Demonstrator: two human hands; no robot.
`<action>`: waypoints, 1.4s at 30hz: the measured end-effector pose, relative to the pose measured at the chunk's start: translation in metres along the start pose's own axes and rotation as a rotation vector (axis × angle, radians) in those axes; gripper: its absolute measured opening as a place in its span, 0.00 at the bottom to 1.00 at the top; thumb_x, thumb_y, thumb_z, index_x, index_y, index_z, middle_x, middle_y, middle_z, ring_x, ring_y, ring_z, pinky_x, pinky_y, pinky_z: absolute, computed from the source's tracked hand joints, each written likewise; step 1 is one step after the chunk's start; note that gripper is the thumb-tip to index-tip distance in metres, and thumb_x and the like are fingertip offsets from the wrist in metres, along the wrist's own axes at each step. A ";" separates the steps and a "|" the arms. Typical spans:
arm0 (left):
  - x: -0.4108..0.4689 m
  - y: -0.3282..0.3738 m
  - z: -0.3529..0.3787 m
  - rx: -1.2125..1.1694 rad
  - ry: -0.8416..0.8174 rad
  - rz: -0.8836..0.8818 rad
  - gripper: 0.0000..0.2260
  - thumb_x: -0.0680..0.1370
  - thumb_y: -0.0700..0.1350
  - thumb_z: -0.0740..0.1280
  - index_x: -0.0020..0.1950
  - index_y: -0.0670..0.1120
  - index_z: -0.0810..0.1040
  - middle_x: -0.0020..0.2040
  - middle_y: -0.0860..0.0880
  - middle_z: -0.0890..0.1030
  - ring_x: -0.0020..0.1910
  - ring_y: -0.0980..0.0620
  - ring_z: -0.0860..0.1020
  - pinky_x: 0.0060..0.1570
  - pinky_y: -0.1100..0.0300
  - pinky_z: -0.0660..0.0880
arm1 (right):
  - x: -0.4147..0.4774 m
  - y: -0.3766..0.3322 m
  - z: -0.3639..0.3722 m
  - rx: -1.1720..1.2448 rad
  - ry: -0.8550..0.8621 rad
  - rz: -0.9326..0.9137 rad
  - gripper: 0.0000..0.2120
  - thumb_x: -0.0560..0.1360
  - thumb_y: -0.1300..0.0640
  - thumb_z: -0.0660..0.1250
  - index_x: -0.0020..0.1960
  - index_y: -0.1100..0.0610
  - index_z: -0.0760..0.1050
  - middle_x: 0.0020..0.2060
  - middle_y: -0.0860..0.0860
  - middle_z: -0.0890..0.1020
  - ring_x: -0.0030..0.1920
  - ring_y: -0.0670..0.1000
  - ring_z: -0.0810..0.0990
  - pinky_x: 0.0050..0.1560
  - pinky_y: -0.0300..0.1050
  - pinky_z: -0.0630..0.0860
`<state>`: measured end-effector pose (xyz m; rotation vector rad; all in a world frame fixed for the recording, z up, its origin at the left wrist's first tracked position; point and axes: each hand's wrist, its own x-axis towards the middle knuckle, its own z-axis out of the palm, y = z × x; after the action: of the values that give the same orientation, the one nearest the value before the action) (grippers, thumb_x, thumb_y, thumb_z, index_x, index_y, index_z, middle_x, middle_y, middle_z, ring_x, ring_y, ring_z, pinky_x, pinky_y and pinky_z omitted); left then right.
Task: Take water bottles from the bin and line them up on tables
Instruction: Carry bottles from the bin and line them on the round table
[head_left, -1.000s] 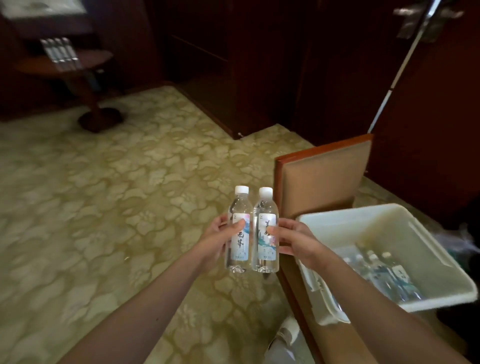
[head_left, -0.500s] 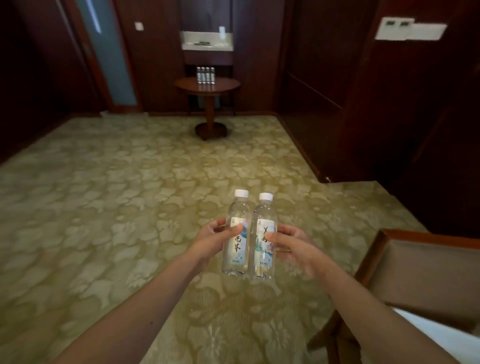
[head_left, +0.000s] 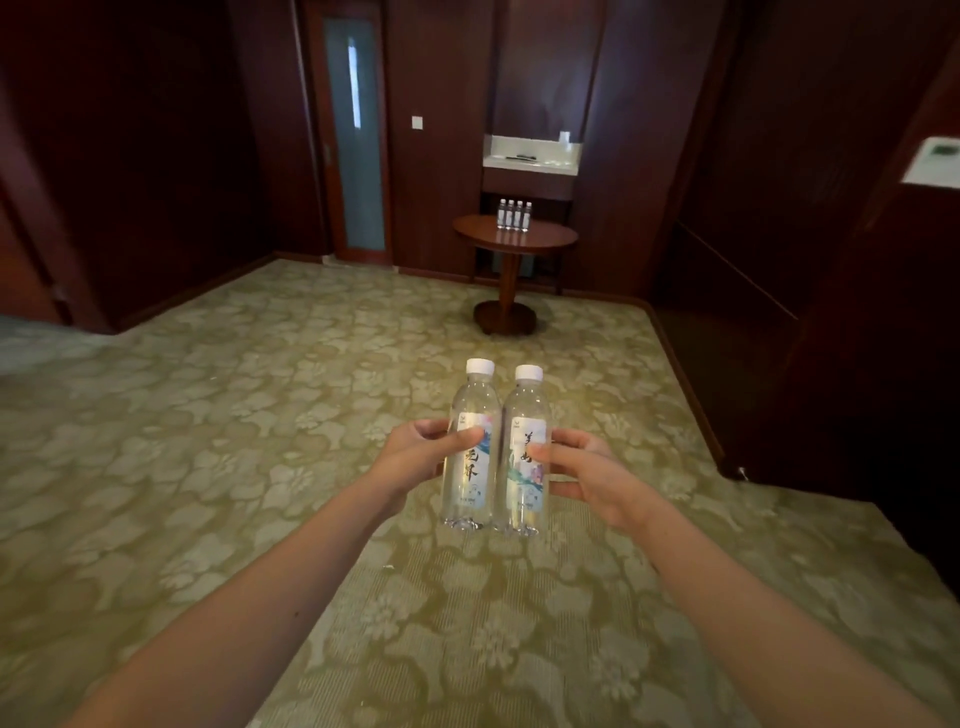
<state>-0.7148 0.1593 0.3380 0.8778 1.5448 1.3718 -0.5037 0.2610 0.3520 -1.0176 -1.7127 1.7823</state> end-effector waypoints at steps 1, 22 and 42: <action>0.008 0.003 0.004 0.004 0.007 0.004 0.40 0.55 0.63 0.81 0.63 0.47 0.79 0.52 0.52 0.85 0.55 0.52 0.82 0.56 0.55 0.77 | 0.007 -0.004 -0.008 -0.003 -0.008 -0.011 0.15 0.72 0.58 0.75 0.58 0.56 0.79 0.49 0.52 0.87 0.47 0.51 0.86 0.49 0.46 0.82; 0.241 0.031 -0.014 0.045 0.016 0.018 0.49 0.51 0.68 0.79 0.67 0.47 0.77 0.57 0.50 0.83 0.56 0.54 0.81 0.46 0.64 0.75 | 0.229 -0.038 -0.062 0.010 0.026 -0.012 0.24 0.70 0.58 0.77 0.64 0.58 0.75 0.50 0.52 0.87 0.49 0.52 0.86 0.45 0.43 0.82; 0.567 0.078 -0.128 0.014 -0.124 -0.064 0.37 0.54 0.58 0.82 0.61 0.48 0.81 0.52 0.51 0.86 0.55 0.51 0.83 0.61 0.50 0.77 | 0.559 -0.085 -0.051 0.026 0.101 0.016 0.25 0.67 0.57 0.79 0.63 0.57 0.77 0.52 0.52 0.86 0.52 0.53 0.86 0.55 0.53 0.82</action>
<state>-1.0491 0.6410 0.3321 0.8974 1.4760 1.2393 -0.8234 0.7298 0.3315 -1.0935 -1.6214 1.7280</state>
